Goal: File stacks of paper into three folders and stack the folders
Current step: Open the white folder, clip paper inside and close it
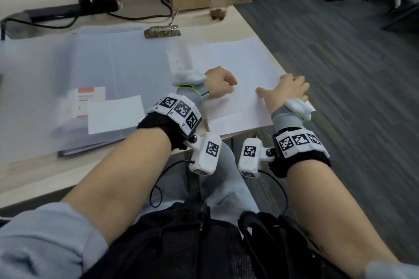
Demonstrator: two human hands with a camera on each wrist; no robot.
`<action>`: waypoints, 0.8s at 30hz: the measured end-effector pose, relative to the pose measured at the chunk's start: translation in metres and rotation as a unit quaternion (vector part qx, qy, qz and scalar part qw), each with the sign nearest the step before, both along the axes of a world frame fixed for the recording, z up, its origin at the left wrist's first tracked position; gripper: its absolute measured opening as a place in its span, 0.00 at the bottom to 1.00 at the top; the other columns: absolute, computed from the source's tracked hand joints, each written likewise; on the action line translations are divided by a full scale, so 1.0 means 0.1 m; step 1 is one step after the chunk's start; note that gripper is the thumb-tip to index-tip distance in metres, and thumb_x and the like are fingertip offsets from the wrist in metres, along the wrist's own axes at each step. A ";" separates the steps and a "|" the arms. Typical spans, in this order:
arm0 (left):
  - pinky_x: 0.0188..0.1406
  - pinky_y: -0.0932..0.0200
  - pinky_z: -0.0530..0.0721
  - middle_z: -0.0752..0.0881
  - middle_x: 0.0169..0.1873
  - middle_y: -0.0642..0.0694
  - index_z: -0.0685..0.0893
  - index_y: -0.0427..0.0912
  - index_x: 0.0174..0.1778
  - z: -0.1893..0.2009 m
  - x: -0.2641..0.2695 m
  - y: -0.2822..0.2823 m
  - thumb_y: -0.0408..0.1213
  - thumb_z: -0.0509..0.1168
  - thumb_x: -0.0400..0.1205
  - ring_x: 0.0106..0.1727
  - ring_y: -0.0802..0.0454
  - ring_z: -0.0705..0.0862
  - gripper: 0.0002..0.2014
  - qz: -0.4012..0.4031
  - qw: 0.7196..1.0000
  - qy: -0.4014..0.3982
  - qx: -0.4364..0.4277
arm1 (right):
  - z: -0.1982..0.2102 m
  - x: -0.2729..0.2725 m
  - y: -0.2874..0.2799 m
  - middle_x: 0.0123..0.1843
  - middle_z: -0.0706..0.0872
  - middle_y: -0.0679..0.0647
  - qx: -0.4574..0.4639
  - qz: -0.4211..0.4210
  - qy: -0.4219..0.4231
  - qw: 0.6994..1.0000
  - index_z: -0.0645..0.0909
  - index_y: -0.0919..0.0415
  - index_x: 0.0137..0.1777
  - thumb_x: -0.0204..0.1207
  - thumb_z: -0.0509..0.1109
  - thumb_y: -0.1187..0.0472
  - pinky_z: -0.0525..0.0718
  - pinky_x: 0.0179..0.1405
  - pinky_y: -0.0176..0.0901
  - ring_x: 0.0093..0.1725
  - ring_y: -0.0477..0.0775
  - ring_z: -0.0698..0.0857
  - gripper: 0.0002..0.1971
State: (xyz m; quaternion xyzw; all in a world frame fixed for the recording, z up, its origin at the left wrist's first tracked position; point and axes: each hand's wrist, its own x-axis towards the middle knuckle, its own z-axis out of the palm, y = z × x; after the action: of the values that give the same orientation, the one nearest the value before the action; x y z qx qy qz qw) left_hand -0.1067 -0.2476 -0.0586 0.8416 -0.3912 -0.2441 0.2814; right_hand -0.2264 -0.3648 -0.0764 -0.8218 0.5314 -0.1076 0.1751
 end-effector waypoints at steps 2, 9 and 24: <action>0.66 0.63 0.74 0.86 0.62 0.45 0.86 0.40 0.60 -0.03 0.01 0.01 0.30 0.64 0.79 0.66 0.49 0.81 0.14 0.011 1.000 -0.011 0.001 | 0.01 0.02 0.01 0.69 0.72 0.59 -0.007 0.007 -0.015 1.000 0.73 0.60 0.66 0.69 0.74 0.51 0.69 0.64 0.54 0.71 0.62 0.67 0.28; 0.59 0.63 0.76 0.88 0.57 0.45 0.88 0.42 0.57 -0.09 0.11 -0.09 0.34 0.66 0.79 0.61 0.50 0.83 0.12 0.034 0.999 0.029 -0.002 | 0.12 0.00 -0.05 0.60 0.82 0.58 0.021 0.049 -0.145 0.988 0.80 0.60 0.56 0.69 0.62 0.74 0.75 0.49 0.45 0.58 0.61 0.80 0.17; 0.56 0.70 0.84 0.86 0.42 0.43 0.85 0.32 0.56 -0.11 0.11 -0.20 0.39 0.66 0.82 0.44 0.56 0.84 0.14 0.075 0.951 0.270 -0.128 | 0.23 0.05 0.10 0.53 0.82 0.64 0.075 0.142 -0.074 0.984 0.73 0.61 0.59 0.74 0.63 0.68 0.74 0.40 0.48 0.52 0.68 0.82 0.14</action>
State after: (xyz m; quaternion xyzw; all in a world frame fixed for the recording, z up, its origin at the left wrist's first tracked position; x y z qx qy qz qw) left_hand -0.0962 -0.2681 -0.0700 0.7279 -0.2646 -0.3887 0.4991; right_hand -0.2211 -0.3551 -0.0534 -0.8634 0.4014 -0.1021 0.2881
